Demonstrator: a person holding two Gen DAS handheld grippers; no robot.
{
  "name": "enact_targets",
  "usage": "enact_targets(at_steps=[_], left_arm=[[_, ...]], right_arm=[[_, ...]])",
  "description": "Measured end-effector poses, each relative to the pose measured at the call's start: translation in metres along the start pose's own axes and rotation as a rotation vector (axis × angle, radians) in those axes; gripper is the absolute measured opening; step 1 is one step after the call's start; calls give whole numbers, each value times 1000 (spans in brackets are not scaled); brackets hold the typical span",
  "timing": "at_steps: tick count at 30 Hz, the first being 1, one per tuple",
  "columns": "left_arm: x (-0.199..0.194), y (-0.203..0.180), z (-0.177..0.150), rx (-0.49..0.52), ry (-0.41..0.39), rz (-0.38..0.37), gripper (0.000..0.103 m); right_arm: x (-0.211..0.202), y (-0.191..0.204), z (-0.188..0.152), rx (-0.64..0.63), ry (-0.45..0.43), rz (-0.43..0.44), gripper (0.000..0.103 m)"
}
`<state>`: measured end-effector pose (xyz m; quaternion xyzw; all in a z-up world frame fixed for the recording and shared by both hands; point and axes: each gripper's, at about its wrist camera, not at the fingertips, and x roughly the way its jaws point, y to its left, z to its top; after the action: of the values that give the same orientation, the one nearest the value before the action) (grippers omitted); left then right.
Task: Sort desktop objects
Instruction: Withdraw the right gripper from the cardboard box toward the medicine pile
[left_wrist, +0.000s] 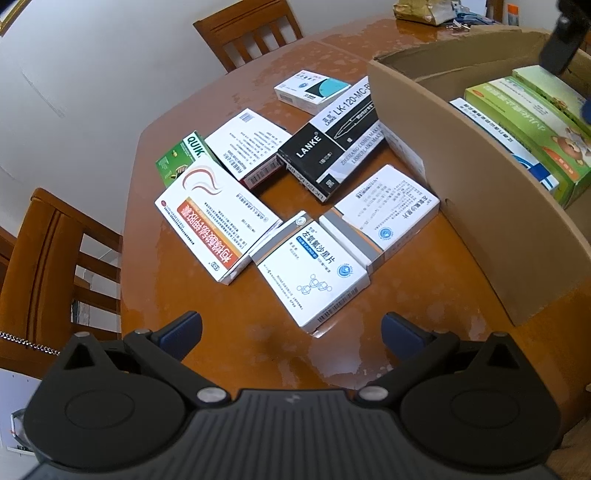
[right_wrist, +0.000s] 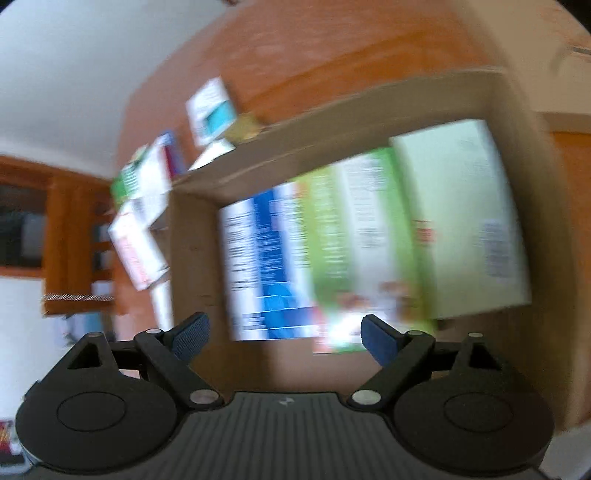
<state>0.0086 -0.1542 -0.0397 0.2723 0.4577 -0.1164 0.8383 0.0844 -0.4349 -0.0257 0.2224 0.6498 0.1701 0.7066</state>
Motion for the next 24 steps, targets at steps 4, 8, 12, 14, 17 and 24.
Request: enact_targets(at_steps=[4,8,12,14,17,24], left_arm=[[-1,5,-2,-19,2,9,103],[1,10,-4,-46,15,18,103],[0,8,-4,-41,12,15,103],[-1,6,-4,-34,10,15,103],[-1,6,-4,-32,11,15,103],[-2,6,-3,-37,15,21,103]], right_arm=[[28,19,-1,-47,108,-14,92],[42,19,-8,-39,185,-40,92],[52,16,-10,-23,207,-47,92],[58,14,-9,-11,197,-52,92],[60,12,-7,3,182,-64,92],[59,14,-5,-10,176,-64,92]])
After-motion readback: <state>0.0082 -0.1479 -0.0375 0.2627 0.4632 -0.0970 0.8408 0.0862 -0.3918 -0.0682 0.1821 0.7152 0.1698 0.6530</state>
